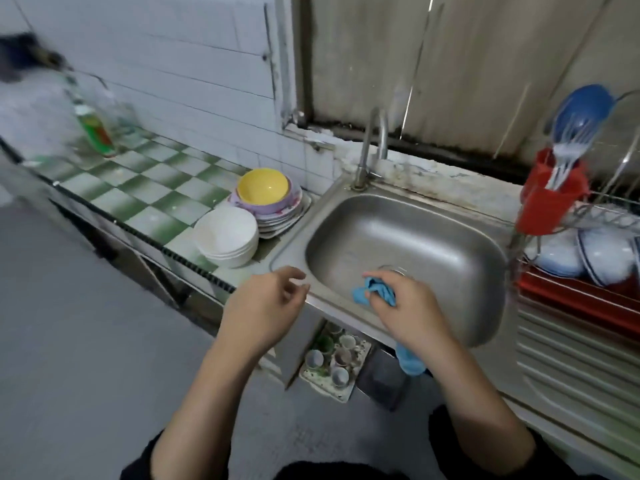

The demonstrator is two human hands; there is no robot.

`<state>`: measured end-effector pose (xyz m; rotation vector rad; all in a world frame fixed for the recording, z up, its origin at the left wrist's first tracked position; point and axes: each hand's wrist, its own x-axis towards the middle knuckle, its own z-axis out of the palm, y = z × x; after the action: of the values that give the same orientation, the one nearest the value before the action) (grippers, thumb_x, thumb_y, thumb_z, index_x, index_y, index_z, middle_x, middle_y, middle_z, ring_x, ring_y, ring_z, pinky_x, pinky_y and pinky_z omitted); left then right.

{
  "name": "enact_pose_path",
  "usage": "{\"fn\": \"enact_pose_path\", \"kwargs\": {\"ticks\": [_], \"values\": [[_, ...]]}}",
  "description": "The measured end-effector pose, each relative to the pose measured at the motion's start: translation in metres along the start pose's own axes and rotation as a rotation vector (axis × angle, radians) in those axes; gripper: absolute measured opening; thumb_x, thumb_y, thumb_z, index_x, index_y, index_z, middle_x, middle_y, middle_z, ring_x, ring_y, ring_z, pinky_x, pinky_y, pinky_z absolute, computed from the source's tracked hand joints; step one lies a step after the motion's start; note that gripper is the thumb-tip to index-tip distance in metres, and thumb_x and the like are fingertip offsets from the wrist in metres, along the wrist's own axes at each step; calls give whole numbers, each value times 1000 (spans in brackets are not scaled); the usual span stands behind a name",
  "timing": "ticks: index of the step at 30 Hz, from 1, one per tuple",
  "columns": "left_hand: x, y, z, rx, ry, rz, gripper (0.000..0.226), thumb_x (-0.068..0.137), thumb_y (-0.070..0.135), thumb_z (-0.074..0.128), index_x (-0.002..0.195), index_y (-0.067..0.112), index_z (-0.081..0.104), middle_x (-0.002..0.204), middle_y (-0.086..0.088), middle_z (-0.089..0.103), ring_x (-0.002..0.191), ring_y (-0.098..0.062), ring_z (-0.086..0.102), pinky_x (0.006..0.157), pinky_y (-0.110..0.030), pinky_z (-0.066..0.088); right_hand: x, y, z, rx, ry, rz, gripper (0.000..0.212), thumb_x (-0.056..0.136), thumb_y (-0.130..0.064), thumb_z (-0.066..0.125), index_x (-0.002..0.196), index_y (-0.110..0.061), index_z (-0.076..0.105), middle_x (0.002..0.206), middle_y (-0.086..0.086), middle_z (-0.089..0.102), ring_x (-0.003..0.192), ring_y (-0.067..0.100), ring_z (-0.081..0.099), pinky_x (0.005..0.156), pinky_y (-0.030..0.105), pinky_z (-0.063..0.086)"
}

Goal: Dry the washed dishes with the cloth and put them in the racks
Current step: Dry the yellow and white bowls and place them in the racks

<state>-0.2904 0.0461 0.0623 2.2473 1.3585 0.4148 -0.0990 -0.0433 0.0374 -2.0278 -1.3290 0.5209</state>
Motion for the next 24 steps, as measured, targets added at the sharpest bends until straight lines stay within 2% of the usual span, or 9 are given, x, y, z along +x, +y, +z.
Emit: {"fn": "enact_pose_path", "kwargs": {"ticks": [4,7,13,18,24], "values": [[0,-44,-24,-37,77,-110,23,94,40,55,112,31,66,87,14,68,87,-8,66,79,-35,54,23,-32,21,-11,-54,-35,33,94,-22,60,125,-34,63,109,-7,67,90,10,58,75,23,40],[8,-68,-36,-40,132,-171,23,94,39,55,112,30,67,90,11,70,90,-11,66,80,-34,54,47,-49,37,-62,-90,-65,31,94,-25,59,124,-35,63,101,-7,65,88,13,58,72,24,37],[39,-115,-53,12,142,-253,23,94,39,55,112,30,67,93,10,72,92,-13,66,80,-36,55,108,-74,79,-53,-134,-64,30,91,-28,64,119,-34,67,111,-1,69,98,17,62,78,23,42],[87,-152,-59,46,124,-306,22,93,35,57,110,28,69,95,7,72,91,-13,66,79,-36,55,170,-96,112,-70,-174,-71,31,87,-35,69,116,-26,68,103,0,69,96,19,62,85,33,52],[166,-185,-56,37,58,-334,25,94,36,57,114,25,68,100,7,72,94,-12,66,83,-36,55,251,-108,138,-166,-226,-73,38,89,-35,67,125,-23,63,113,5,66,103,22,60,91,40,52]]}}
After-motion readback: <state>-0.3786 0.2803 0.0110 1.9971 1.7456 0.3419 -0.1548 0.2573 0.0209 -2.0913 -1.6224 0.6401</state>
